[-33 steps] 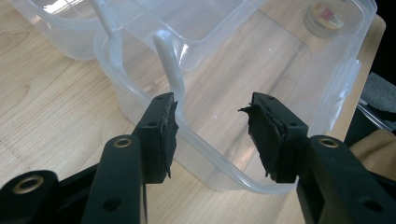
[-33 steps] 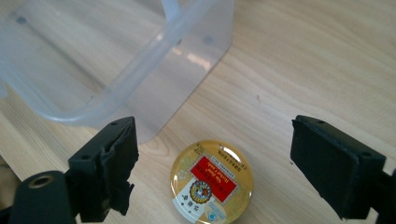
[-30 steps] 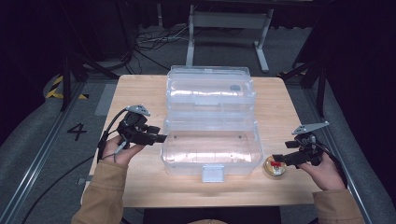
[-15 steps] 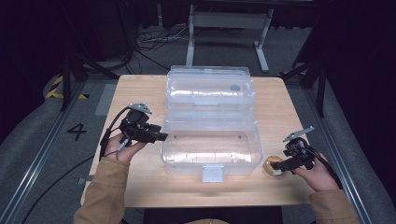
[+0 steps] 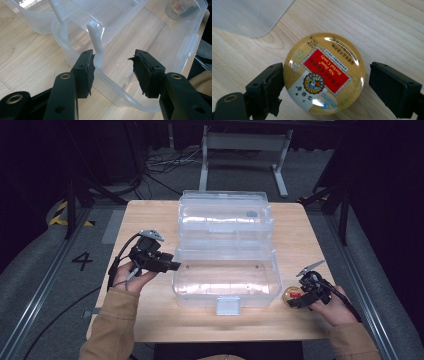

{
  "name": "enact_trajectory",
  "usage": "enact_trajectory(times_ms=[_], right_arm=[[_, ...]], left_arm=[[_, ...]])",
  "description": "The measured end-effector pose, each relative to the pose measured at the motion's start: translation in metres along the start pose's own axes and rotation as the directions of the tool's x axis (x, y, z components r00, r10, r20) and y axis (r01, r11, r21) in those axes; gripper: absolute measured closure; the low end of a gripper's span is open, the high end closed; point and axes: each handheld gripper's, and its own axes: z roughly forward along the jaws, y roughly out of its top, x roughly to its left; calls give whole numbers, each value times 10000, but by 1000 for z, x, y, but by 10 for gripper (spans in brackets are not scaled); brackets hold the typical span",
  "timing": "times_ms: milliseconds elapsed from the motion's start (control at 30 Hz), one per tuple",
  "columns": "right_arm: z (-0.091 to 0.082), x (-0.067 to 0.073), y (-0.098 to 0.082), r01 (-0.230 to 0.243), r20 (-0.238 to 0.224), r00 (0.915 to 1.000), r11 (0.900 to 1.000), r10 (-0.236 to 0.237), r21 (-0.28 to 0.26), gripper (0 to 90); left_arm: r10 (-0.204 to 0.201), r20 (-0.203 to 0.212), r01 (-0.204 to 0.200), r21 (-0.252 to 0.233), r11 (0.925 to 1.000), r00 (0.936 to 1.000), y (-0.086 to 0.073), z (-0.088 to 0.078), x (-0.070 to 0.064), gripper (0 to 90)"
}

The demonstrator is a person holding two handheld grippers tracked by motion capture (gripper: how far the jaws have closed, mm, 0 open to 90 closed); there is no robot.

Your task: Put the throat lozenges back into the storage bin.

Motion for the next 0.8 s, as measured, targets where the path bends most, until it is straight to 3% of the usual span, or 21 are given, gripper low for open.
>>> enact_trajectory(times_ms=[200,533,800], right_arm=[[8,1,1,52,48,10000,9997,-54,231,140],[10,6,3,313,625,9974,9982,-344,502,185],[6,6,4,133,619,9980,9990,-160,438,202]], left_arm=[[2,9,-2,26,10000,10000,0,0,1,511],[-27,-7,27,24,10000,10000,-1,0,2,510],[-49,-23,49,37,10000,10000,-1,0,2,509]])
